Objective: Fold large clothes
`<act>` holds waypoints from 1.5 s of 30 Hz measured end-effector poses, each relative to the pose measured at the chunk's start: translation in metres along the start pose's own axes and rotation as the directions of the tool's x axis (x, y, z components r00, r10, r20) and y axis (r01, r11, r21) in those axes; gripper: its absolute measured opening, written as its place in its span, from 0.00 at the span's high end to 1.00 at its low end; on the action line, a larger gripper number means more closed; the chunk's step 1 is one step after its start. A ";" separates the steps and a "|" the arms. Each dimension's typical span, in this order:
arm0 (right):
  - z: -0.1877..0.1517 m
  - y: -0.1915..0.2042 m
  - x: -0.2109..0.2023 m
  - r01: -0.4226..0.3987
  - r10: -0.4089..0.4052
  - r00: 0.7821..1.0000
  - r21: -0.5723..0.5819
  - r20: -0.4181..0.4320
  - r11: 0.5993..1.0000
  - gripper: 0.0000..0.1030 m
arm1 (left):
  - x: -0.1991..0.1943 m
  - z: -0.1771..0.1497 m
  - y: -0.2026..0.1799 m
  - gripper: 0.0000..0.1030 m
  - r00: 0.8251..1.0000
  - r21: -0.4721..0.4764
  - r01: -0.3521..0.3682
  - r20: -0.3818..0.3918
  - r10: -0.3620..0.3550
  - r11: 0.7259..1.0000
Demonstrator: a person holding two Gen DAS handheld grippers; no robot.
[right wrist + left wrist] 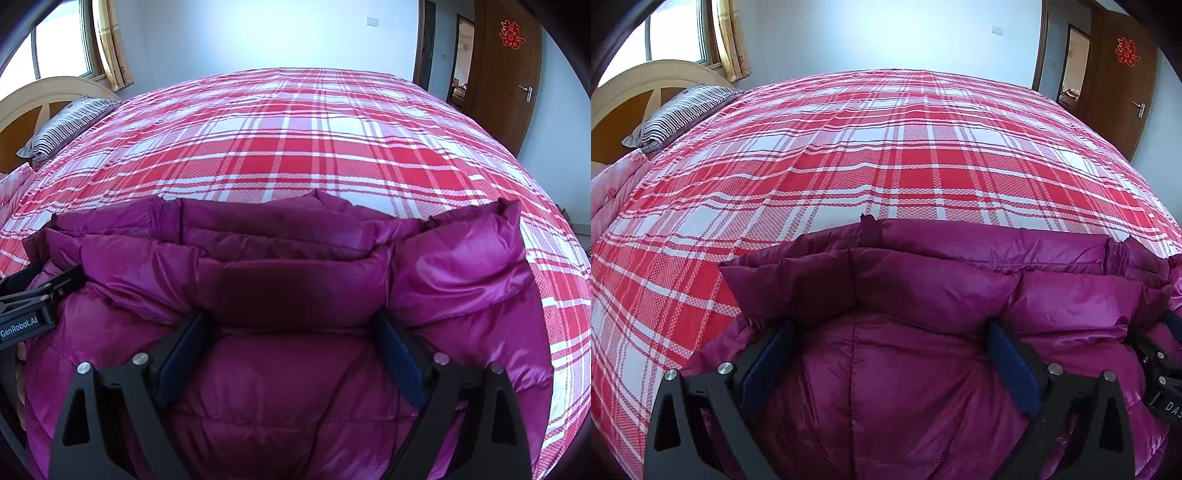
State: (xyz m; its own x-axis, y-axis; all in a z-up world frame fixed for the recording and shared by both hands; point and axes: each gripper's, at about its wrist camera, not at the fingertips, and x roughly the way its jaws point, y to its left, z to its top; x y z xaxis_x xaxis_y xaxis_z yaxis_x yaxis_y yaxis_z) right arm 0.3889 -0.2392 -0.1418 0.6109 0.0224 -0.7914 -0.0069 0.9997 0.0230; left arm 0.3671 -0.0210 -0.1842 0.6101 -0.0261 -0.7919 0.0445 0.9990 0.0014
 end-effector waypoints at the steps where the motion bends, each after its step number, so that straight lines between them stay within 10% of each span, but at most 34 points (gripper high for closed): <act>1: 0.000 0.000 0.000 0.001 -0.001 1.000 -0.001 0.000 1.000 0.09 | -0.001 0.000 -0.001 0.01 1.000 0.001 -0.006 -0.001 0.006 1.000; 11: -0.001 0.000 0.002 0.002 -0.002 1.000 0.000 0.003 1.000 0.08 | -0.073 -0.016 -0.028 0.01 0.995 0.057 0.031 0.089 -0.036 0.998; 28: 0.000 -0.039 -0.049 -0.151 0.128 0.979 0.145 0.158 0.978 0.13 | -0.033 -0.037 -0.048 0.01 0.997 0.118 -0.018 0.073 0.010 0.993; 39: -0.001 -0.084 -0.018 -0.017 0.001 0.998 0.260 0.063 0.965 0.07 | -0.040 -0.039 -0.044 0.01 0.998 0.106 -0.008 0.067 0.001 0.994; 45: -0.003 -0.085 -0.016 -0.021 0.006 0.998 0.246 0.061 0.969 0.05 | -0.119 -0.074 0.004 0.01 0.984 0.083 0.004 0.175 -0.019 0.997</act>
State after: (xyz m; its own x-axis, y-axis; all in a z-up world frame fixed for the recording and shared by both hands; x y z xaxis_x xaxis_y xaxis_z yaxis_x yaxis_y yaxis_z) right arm 0.3775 -0.3245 -0.1328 0.6579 0.0283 -0.7526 0.1749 0.9662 0.1892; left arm 0.2356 -0.0112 -0.1351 0.7381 -0.0507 -0.6728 0.1128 0.9924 0.0490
